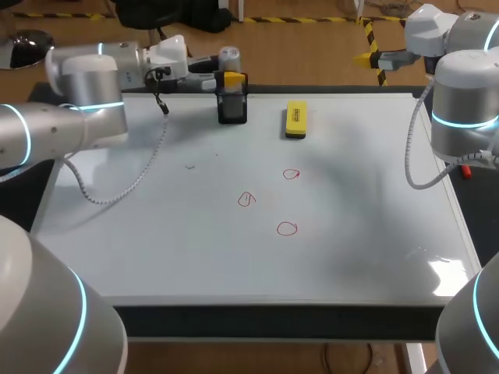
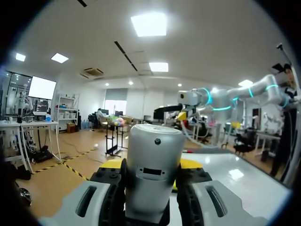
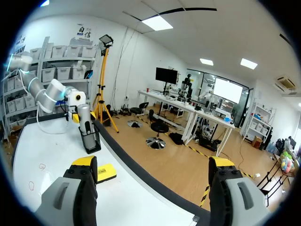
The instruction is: Pick up the inspection probe, press it on each red-marked spot on the whiteboard one by one, put down the probe, pick up the eraser, and wipe off all the red marks.
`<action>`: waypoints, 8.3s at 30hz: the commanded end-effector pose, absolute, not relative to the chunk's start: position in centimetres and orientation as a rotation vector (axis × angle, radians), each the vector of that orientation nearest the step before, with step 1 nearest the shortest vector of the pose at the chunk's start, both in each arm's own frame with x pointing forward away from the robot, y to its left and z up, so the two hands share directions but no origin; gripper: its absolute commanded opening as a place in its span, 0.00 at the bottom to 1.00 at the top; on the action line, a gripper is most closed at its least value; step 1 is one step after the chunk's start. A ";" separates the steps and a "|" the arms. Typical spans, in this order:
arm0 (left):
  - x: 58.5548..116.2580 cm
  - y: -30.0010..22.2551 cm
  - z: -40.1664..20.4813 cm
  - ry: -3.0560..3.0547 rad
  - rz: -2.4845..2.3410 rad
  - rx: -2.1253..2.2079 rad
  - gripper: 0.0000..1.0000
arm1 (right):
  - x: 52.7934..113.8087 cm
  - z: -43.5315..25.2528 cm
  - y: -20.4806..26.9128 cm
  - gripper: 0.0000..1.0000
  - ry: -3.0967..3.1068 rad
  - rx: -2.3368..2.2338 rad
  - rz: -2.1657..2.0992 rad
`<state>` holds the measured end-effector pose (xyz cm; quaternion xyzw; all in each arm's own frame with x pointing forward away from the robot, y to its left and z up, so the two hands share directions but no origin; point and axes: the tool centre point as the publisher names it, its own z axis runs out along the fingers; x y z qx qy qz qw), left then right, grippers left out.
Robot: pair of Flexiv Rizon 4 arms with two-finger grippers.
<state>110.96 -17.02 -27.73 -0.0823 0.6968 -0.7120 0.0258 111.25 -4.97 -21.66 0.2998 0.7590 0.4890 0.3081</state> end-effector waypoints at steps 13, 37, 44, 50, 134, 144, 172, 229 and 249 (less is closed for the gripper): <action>110.6 -16.9 -26.0 2.119 -2.179 -0.245 0.00 | 111.3 -21.7 -5.0 1.00 2.008 0.792 1.292; 110.8 -16.2 -18.3 1.936 -2.202 -0.158 0.00 | 111.3 -21.7 -5.0 1.00 2.008 0.792 1.292; 110.4 -15.7 -15.0 1.902 -2.163 -0.145 0.00 | 111.3 -21.7 -5.0 1.00 2.008 0.792 1.292; 109.7 -15.0 -12.8 1.897 -2.153 -0.133 0.00 | 111.3 -21.7 -5.0 1.00 2.008 0.792 1.292; 92.5 -5.2 -24.6 2.031 -2.157 -0.314 0.00 | 111.3 -21.7 -5.0 1.00 2.008 0.792 1.292; 93.0 -3.9 -25.6 1.995 -2.165 -0.336 0.00 | 111.3 -21.7 -5.0 1.00 2.008 0.792 1.292; 92.8 -3.5 -25.1 1.978 -2.170 -0.352 0.00 | 113.0 -21.2 -3.2 1.00 2.370 0.325 1.311; 92.8 -3.5 -25.1 1.978 -2.170 -0.352 0.00 | 111.9 -35.3 9.3 1.00 2.367 -2.440 -0.504; 92.8 -3.5 -25.1 1.978 -2.170 -0.352 0.00 | 110.9 -38.2 10.9 1.00 2.231 -2.505 -0.501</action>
